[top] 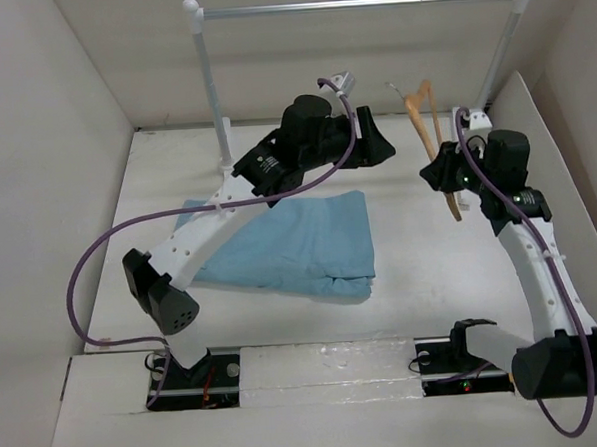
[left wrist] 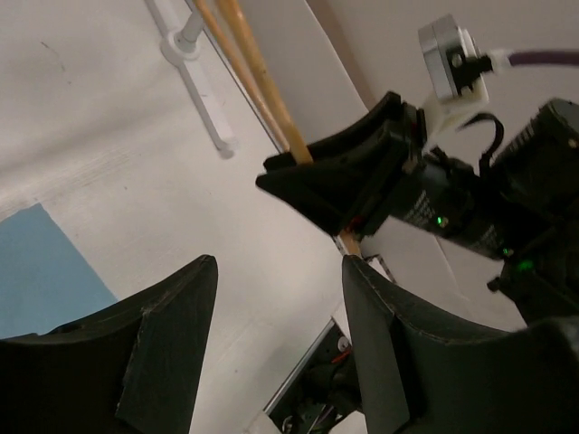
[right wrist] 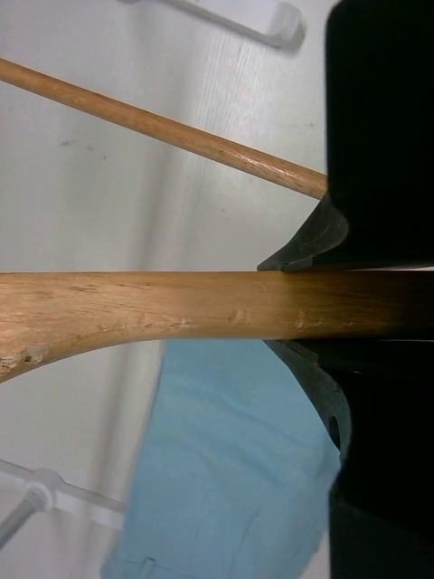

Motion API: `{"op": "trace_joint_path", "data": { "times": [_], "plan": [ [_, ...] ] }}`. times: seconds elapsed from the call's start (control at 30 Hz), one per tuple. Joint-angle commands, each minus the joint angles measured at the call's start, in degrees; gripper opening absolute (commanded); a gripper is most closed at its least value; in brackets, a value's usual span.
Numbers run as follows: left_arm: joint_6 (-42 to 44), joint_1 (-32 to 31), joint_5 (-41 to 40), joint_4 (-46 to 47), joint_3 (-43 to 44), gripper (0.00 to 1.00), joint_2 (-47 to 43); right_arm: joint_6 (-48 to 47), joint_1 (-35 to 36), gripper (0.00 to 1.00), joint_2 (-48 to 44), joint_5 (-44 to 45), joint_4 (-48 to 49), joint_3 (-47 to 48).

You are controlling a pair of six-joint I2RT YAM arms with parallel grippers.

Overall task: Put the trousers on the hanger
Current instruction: Pick up the hanger from the clothesline, then place the trousers on the hanger.

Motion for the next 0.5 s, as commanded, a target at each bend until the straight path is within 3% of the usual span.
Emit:
{"op": "trace_joint_path", "data": {
  "times": [0.0,0.27,0.47],
  "plan": [
    [-1.51,-0.64,-0.49,2.93,4.07,0.54,1.69,-0.46,5.27,0.0,-5.98,1.63,6.1,-2.55],
    [-6.96,-0.64,-0.59,7.14,0.83,0.54,5.57,0.86,12.93,0.0,-12.58,6.91,3.03,-9.42],
    [-7.67,-0.64,-5.94,7.32,0.12,0.51,7.68,2.79,19.78,0.0,-14.69,10.86,2.93,-11.88]
  ]
}}
